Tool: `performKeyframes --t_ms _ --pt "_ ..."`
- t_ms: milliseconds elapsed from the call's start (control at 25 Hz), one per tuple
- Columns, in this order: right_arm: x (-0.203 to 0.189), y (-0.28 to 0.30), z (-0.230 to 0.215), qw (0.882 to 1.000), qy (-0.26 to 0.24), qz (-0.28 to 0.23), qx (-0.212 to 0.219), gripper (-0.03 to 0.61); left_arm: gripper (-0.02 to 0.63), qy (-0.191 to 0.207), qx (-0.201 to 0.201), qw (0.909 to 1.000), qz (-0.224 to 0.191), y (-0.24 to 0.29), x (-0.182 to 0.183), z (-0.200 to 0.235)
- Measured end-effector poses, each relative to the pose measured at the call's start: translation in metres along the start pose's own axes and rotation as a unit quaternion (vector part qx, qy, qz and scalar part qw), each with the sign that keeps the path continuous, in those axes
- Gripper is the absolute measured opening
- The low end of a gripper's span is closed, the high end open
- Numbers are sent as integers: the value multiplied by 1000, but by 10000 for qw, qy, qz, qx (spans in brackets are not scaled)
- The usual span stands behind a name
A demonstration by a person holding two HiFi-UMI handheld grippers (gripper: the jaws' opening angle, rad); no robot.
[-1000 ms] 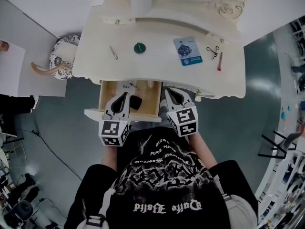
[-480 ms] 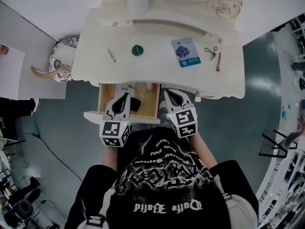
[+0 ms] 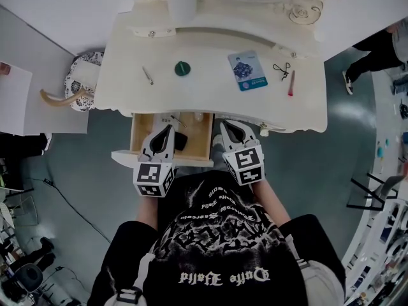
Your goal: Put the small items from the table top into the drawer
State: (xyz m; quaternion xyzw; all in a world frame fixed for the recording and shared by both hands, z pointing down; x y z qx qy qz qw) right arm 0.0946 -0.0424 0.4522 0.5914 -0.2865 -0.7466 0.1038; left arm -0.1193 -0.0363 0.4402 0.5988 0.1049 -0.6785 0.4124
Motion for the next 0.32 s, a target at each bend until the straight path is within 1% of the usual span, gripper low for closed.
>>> performKeyframes --t_ms 320 --pt "-1 0 0 10000 -17 -20 6 9 15 -13 -7 10000 -9 0 1 1"
Point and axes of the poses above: the fingertips, and each gripper's own axes: y forward along the fingers, z to its left, x out of its top, the point moved 7 cm from there along -y, backward along the fingers, and after that the axes turned 15 degrees about -x, right-handed, at the moved point
